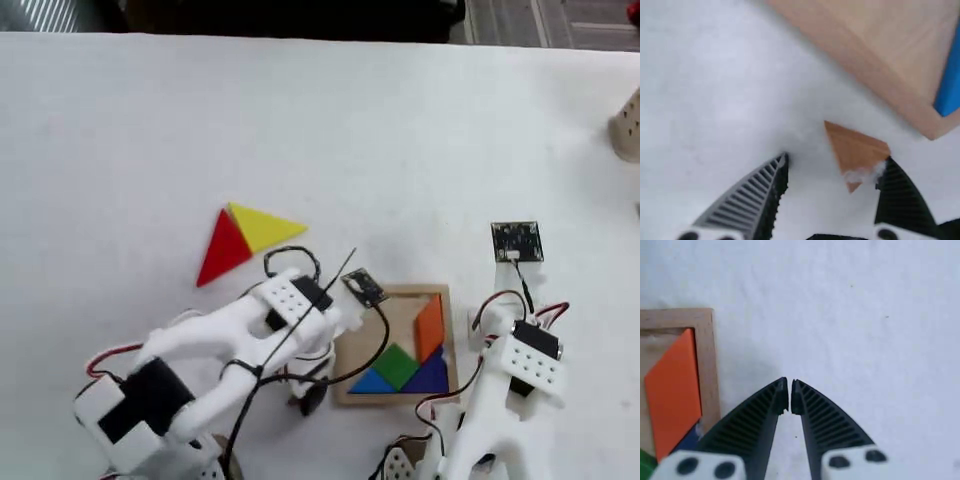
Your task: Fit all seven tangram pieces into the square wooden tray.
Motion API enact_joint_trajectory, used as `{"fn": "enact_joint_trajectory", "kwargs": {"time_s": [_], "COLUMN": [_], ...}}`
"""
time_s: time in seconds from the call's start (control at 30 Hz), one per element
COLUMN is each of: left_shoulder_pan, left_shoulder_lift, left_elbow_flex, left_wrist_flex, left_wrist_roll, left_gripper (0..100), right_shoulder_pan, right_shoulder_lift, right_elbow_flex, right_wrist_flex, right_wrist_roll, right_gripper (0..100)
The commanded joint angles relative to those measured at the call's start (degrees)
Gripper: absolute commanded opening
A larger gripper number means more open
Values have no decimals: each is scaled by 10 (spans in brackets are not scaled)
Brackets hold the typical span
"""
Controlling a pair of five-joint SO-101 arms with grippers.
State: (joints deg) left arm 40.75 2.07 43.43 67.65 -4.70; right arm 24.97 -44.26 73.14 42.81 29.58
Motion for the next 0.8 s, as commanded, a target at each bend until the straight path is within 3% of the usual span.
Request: {"fn": "enact_joint_trajectory", "kwargs": {"time_s": [0.0,0.23,0.47,0.77], "left_shoulder_pan": [-1,-1,-1,-1], "left_shoulder_lift": [-35,-184,-205,-207], "left_elbow_flex": [12,111,119,124], "left_wrist_flex": [-47,-139,-157,-130], "left_wrist_roll": [17,105,182,177], "left_gripper": [278,282,283,279], "right_shoulder_pan": [4,4,4,4], "right_shoulder_lift": [-8,-8,-8,-8], "right_elbow_flex": [-7,-7,-7,-7], "right_wrist_flex": [-8,-8,-8,-9], "right_wrist_roll": [-3,-3,-3,-3], "right_gripper": [21,21,21,21]}}
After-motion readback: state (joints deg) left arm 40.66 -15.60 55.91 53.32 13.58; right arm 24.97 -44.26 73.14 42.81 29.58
